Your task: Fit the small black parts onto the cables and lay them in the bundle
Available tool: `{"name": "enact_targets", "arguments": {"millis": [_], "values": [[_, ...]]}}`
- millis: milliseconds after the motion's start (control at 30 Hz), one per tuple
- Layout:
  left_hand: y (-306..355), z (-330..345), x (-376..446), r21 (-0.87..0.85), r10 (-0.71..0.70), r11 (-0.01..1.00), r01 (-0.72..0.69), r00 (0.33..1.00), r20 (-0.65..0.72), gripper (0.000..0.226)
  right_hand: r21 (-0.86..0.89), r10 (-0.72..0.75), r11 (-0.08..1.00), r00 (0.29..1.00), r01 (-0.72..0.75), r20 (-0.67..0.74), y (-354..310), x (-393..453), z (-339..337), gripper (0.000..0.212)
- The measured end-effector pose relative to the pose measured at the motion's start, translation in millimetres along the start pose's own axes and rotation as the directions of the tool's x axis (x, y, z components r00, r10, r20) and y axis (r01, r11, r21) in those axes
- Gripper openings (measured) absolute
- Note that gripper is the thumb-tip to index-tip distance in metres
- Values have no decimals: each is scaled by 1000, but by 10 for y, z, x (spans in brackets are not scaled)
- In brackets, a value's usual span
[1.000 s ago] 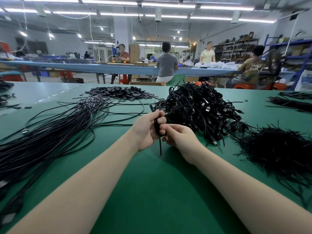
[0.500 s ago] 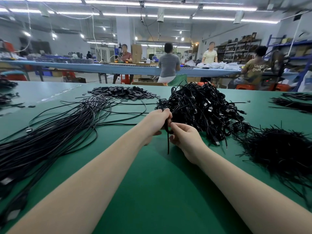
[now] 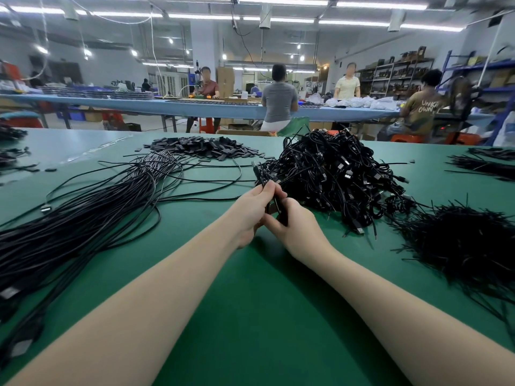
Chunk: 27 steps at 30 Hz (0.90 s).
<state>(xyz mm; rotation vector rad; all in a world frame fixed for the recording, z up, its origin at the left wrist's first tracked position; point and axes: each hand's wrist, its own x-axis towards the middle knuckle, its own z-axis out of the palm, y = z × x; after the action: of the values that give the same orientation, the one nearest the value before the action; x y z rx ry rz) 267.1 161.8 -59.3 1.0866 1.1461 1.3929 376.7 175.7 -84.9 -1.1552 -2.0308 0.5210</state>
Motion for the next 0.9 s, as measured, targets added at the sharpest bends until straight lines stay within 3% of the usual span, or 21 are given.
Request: {"name": "enact_targets", "arguments": {"millis": [100,233,333,400,433,467,533,567,600,667,733,833,900], "values": [[-60,33,-5,15,20,1000,-20,1000,-3,35,-256,0,967,1000,-6,-25,-11,-13,29,42],[-125,42,3,66,56,996,-55,998,-13,35,-621,-96,784,993,31,-72,43,0,33,36],[-134,1,8,174,61,983,-60,998,0,31,-655,-118,751,993,79,-15,61,-5,27,21],[-125,-40,1,310,155,942,-131,986,-56,31,-543,-35,839,999,15,-27,101,13,4,14],[-125,-81,5,430,264,881,-195,959,-106,30,-478,39,877,999,-44,-20,114,27,-23,22],[-123,-140,7,597,417,759,-258,898,-142,24,-419,104,903,995,-97,-7,143,46,-38,30],[-112,-280,0,892,694,330,-309,720,-7,17,-393,129,913,991,-109,26,182,58,-49,34],[-108,-330,8,943,730,95,-318,666,150,31,-415,114,906,992,-82,53,173,50,-51,34],[-104,-357,14,939,686,-113,-324,658,310,44,-440,81,897,994,-39,77,145,36,-52,33],[-115,-321,-11,846,527,-385,-368,665,529,54,-438,30,899,992,28,124,84,19,-58,26],[-131,-259,-48,766,476,-490,-416,608,635,49,-432,31,900,981,56,191,58,13,-106,23],[-122,-215,-70,736,500,-541,-407,548,670,44,-323,16,943,961,78,278,36,18,-273,24],[-151,-241,-75,741,545,-567,-359,511,665,42,-378,-24,914,949,148,313,-7,43,-362,31]]}}
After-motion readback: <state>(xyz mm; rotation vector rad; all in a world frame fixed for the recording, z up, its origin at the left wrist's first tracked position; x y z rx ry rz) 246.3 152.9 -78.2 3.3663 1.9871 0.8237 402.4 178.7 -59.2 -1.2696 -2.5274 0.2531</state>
